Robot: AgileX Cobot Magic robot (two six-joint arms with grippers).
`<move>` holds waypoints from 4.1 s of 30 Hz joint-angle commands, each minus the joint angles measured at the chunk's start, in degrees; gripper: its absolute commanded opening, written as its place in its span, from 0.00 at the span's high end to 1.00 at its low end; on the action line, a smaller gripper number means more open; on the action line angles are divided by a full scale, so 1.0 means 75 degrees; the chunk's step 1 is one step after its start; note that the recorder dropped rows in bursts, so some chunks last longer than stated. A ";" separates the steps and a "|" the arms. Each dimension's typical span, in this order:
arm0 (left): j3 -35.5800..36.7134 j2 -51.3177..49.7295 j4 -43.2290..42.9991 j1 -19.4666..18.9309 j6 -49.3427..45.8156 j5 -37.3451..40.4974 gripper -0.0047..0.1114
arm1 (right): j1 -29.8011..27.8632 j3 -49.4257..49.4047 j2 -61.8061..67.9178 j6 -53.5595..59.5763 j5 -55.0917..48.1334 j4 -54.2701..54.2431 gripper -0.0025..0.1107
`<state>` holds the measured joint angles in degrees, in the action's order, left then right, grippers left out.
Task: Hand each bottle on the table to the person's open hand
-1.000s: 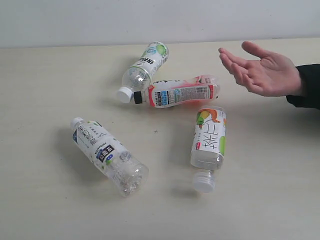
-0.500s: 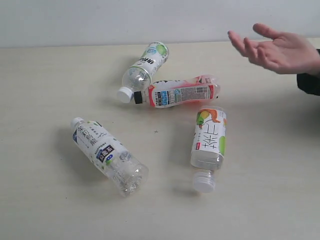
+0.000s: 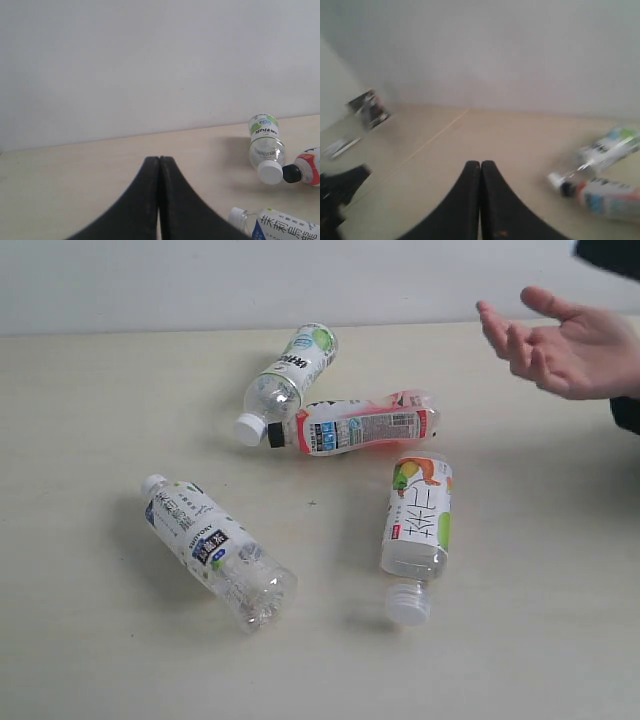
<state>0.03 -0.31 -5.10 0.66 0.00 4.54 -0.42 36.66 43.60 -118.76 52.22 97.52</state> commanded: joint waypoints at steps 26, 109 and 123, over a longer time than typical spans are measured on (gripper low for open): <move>-0.0005 0.0041 -0.0002 -0.0014 0.0000 -0.0029 0.96 | 0.3340 0.2408 0.5155 0.0410 0.1141 0.0324 0.92; -0.0005 0.0041 -0.0002 -0.0014 0.0000 -0.0029 0.96 | 0.6035 0.2634 0.8431 0.5604 -1.2535 -0.8521 0.05; -0.0005 0.0041 -0.0002 -0.0014 0.0000 -0.0029 0.96 | 0.6035 0.2634 0.8711 0.5492 -1.2183 -0.8276 0.44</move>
<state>0.03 -0.31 -5.10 0.66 0.00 4.54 44.82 56.56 109.02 -77.35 -39.30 34.76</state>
